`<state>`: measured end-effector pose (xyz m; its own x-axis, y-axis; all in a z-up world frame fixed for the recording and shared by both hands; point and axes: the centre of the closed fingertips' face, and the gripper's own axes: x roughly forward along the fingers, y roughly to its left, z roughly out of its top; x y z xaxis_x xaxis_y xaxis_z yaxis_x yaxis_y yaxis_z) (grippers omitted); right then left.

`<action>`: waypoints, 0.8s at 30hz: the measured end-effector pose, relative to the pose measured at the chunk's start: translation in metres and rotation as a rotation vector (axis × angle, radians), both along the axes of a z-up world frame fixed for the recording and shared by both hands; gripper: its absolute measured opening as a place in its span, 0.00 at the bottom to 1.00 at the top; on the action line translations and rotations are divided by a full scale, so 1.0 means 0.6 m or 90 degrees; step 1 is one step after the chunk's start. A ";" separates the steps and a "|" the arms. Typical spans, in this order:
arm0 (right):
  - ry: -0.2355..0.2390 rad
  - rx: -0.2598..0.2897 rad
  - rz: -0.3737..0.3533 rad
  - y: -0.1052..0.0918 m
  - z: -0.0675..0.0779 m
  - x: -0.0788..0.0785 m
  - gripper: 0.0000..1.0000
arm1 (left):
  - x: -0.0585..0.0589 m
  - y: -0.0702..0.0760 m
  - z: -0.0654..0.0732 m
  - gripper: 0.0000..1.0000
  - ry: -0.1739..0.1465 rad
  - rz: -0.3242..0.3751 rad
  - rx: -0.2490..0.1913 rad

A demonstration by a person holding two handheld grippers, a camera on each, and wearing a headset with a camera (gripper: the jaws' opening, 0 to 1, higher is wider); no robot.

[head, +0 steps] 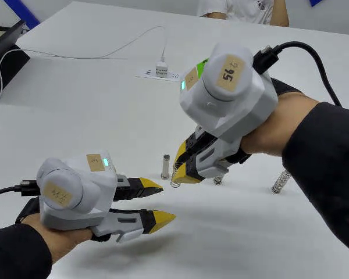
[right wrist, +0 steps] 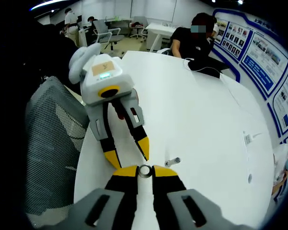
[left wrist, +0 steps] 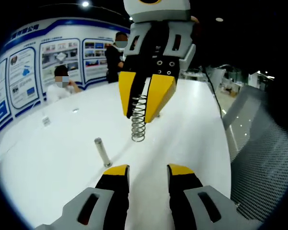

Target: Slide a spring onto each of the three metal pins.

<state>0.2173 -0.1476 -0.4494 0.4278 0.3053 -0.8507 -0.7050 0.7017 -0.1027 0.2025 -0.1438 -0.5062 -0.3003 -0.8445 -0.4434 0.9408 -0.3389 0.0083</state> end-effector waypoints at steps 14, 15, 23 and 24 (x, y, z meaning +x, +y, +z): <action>-0.032 -0.008 -0.028 -0.028 0.013 0.041 0.12 | 0.005 0.001 -0.003 0.39 0.007 0.012 0.004; -0.033 -0.008 -0.030 -0.030 0.013 0.044 0.12 | 0.005 0.001 -0.003 0.39 0.008 0.012 0.004; -0.036 -0.008 -0.039 -0.041 0.009 0.070 0.12 | 0.007 0.003 -0.004 0.41 0.009 0.015 0.006; -0.034 -0.005 -0.041 -0.042 0.007 0.072 0.12 | 0.007 0.004 -0.004 0.40 0.009 0.015 0.006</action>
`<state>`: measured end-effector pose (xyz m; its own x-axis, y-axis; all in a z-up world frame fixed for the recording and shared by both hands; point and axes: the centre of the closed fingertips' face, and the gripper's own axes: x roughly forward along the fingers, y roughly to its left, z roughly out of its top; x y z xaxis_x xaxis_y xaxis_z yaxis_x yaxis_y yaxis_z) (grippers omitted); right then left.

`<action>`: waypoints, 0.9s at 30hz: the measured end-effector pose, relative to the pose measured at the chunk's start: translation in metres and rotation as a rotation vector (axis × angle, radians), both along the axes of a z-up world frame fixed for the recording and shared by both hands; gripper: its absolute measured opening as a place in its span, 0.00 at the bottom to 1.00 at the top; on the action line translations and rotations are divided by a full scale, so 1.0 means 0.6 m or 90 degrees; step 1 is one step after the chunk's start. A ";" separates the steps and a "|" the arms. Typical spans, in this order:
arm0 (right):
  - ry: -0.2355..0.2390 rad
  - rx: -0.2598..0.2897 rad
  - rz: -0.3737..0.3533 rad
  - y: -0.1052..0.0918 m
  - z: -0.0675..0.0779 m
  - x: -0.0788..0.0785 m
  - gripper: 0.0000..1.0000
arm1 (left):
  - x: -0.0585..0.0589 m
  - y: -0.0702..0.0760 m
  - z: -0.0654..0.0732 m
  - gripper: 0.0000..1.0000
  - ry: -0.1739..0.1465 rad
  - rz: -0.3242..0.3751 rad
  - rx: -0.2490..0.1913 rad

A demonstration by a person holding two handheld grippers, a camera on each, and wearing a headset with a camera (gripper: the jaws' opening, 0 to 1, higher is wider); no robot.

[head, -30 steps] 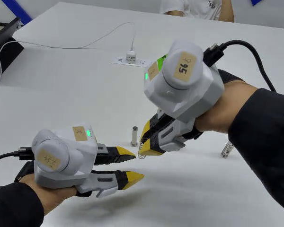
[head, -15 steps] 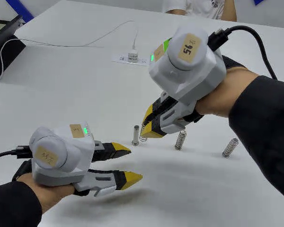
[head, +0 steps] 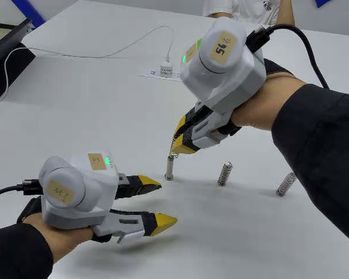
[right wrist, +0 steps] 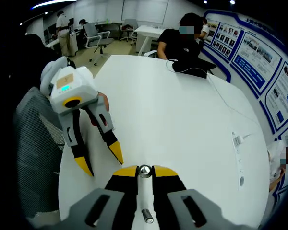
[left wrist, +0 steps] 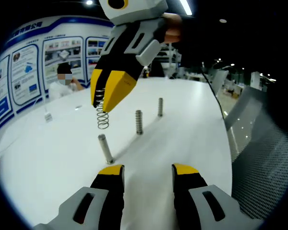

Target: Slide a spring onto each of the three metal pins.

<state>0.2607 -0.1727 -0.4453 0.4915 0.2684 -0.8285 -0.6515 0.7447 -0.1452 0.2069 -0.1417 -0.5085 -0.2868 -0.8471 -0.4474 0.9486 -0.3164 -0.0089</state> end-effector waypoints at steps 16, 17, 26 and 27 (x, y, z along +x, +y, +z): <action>0.030 0.002 -0.005 -0.007 -0.031 0.009 0.12 | 0.003 0.001 -0.002 0.40 0.004 0.001 0.004; 0.035 -0.002 -0.003 -0.006 -0.035 0.009 0.12 | 0.004 0.001 -0.002 0.40 0.004 0.002 0.004; 0.058 -0.012 0.000 -0.001 -0.060 0.012 0.12 | 0.004 0.002 -0.004 0.40 0.005 0.004 0.005; 0.062 -0.014 0.001 0.000 -0.064 0.012 0.12 | 0.004 0.002 -0.004 0.40 0.005 0.004 0.005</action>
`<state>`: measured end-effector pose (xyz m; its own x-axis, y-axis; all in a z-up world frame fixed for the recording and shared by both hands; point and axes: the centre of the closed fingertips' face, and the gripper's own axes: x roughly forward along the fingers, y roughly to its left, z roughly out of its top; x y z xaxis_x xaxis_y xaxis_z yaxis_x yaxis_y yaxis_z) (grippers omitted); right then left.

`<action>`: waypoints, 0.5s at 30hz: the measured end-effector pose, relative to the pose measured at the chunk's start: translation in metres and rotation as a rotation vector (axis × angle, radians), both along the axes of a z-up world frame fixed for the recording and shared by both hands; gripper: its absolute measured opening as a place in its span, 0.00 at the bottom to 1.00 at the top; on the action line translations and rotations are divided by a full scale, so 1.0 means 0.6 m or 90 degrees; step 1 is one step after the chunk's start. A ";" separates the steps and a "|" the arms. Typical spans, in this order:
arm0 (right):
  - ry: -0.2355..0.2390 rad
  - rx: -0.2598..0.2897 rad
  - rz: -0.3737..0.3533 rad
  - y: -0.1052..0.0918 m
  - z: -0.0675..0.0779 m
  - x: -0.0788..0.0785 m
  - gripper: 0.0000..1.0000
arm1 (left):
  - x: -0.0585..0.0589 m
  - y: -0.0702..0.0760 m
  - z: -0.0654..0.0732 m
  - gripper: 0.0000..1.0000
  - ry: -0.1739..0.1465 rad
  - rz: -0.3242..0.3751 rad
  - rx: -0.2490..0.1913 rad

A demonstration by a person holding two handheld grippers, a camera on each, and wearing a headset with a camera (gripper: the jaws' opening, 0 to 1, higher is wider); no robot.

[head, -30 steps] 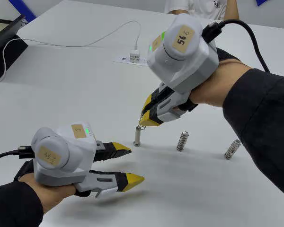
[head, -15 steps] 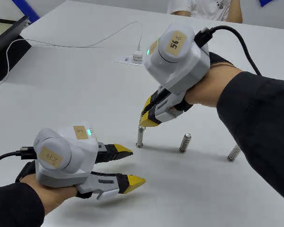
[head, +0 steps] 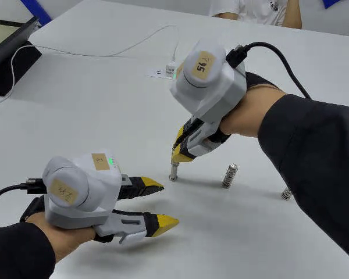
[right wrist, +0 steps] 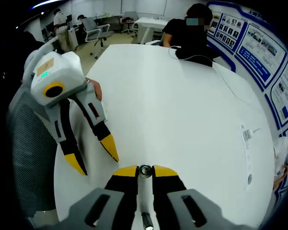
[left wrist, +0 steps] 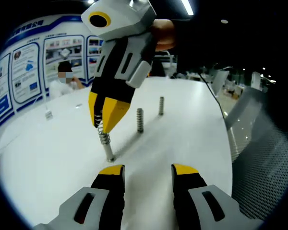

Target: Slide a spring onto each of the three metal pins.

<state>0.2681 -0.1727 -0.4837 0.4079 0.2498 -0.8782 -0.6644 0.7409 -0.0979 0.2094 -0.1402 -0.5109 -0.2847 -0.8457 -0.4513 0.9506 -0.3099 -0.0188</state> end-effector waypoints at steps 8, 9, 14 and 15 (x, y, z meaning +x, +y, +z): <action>0.019 0.001 -0.007 0.001 -0.025 -0.002 0.12 | 0.004 0.001 -0.001 0.40 0.000 0.004 0.000; 0.020 0.001 -0.009 0.001 -0.027 -0.003 0.12 | 0.004 0.001 -0.001 0.40 0.000 0.004 0.000; 0.028 0.002 -0.015 0.000 -0.040 -0.006 0.12 | 0.006 0.002 -0.002 0.40 0.000 0.006 0.002; 0.029 0.000 -0.016 0.000 -0.043 -0.006 0.12 | 0.005 0.002 -0.002 0.40 0.000 0.006 0.003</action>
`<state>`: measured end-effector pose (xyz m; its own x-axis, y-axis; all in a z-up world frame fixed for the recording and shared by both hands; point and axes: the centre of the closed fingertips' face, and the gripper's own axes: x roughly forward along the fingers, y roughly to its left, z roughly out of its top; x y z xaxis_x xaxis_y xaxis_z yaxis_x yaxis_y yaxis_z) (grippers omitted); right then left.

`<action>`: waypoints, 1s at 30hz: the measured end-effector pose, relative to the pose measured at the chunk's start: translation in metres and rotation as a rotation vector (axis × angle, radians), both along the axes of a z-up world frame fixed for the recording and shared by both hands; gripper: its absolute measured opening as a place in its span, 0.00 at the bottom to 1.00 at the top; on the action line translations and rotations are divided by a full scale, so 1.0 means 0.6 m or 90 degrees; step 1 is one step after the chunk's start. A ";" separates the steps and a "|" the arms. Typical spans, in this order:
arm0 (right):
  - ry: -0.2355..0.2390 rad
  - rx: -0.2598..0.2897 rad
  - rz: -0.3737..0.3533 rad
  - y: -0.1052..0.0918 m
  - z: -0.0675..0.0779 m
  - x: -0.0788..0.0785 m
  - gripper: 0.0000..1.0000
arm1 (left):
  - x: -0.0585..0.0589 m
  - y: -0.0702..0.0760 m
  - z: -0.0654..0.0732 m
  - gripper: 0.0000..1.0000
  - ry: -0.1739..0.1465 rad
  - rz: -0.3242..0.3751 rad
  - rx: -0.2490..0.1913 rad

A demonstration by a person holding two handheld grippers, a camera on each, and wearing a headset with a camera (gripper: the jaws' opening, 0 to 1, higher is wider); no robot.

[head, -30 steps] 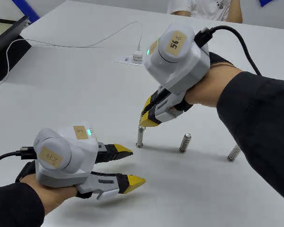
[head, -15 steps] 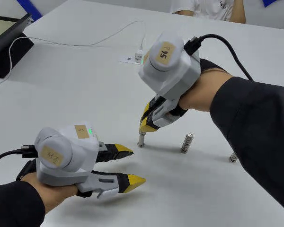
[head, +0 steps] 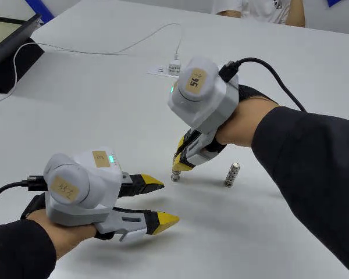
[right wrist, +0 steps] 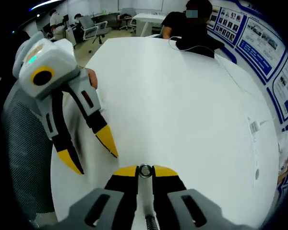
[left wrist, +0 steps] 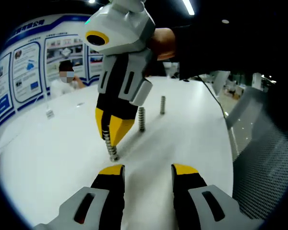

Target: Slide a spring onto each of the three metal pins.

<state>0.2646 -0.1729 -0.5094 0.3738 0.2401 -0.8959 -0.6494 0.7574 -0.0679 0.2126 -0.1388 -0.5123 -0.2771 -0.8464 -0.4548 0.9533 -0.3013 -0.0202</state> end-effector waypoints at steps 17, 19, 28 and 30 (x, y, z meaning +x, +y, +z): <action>0.009 0.001 -0.012 -0.003 -0.028 0.000 0.14 | 0.004 -0.001 0.000 0.40 0.001 0.004 0.000; 0.006 0.001 -0.013 -0.004 -0.027 0.000 0.15 | 0.004 -0.001 0.000 0.40 0.001 0.004 0.000; -0.001 0.013 -0.032 -0.019 -0.016 -0.004 0.17 | 0.007 -0.002 0.003 0.40 -0.001 0.006 0.000; -0.001 0.015 -0.036 -0.023 -0.014 -0.008 0.18 | 0.009 -0.002 0.004 0.41 -0.001 0.008 -0.001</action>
